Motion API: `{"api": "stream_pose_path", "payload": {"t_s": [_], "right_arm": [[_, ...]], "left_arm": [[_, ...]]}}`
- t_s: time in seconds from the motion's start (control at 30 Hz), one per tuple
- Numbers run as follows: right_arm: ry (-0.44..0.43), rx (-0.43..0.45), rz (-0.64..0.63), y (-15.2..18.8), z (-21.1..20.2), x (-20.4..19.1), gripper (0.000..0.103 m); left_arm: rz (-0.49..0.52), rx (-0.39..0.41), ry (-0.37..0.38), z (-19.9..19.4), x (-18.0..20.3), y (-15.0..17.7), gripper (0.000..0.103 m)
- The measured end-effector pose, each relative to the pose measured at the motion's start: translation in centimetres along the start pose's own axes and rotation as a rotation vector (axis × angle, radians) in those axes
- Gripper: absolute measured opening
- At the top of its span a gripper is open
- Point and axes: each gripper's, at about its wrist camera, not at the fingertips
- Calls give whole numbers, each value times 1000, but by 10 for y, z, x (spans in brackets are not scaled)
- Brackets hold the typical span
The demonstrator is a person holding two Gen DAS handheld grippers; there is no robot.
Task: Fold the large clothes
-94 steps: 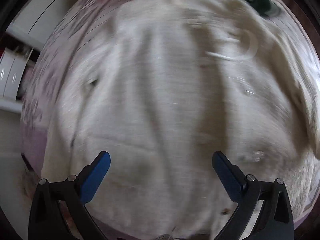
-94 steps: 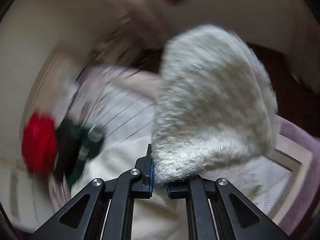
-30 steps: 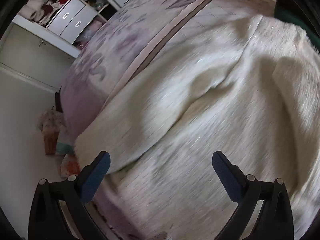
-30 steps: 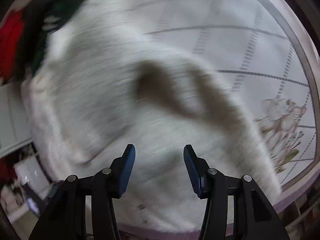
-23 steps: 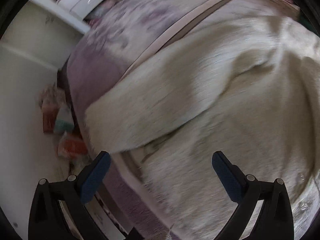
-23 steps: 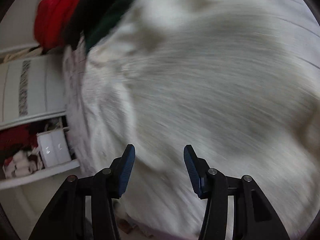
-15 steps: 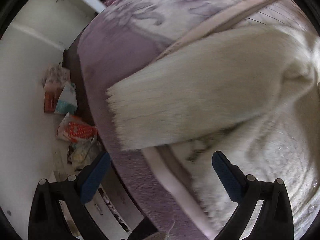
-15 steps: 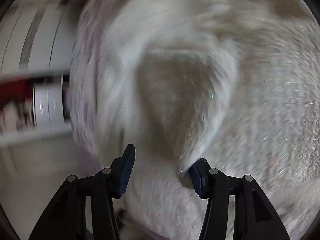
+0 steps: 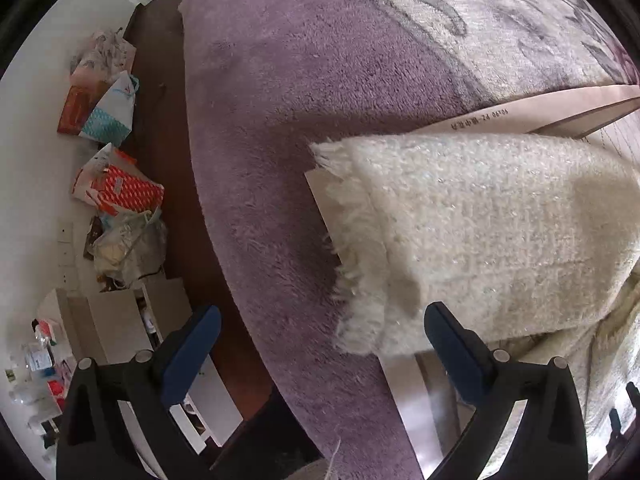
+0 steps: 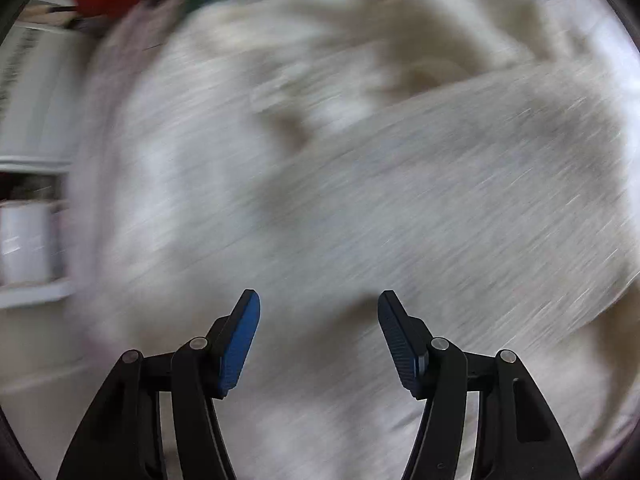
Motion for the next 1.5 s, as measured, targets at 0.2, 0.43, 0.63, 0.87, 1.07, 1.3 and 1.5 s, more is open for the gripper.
{"api": "stream_pose_path", "payload": {"t_s": [0.2, 0.43, 0.63, 0.87, 1.07, 1.3, 1.5], "right_arm": [[161, 153, 202, -36, -13, 38, 63], [141, -95, -69, 31, 10, -47, 62], [346, 91, 12, 32, 23, -52, 62], [226, 59, 67, 27, -16, -27, 69], [540, 64, 101, 80, -103, 85, 71], [727, 0, -86, 68, -57, 112, 50], [205, 187, 385, 60, -85, 174, 20]], "left_arm": [[8, -23, 41, 5, -9, -8, 103], [89, 87, -51, -10, 7, -11, 103], [157, 183, -43, -32, 31, -10, 103], [182, 189, -8, -43, 43, -5, 103], [311, 256, 10, -65, 94, 17, 103], [515, 289, -8, -61, 180, 68, 103], [615, 273, -116, -26, 228, 94, 103]]}}
Point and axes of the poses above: each gripper's, at about its wrist camera, not at the fingertips, and z roughly the way its jaws point, x to its right, y to its underside, and after that the axes turned 12 degrees about -x, right-handed
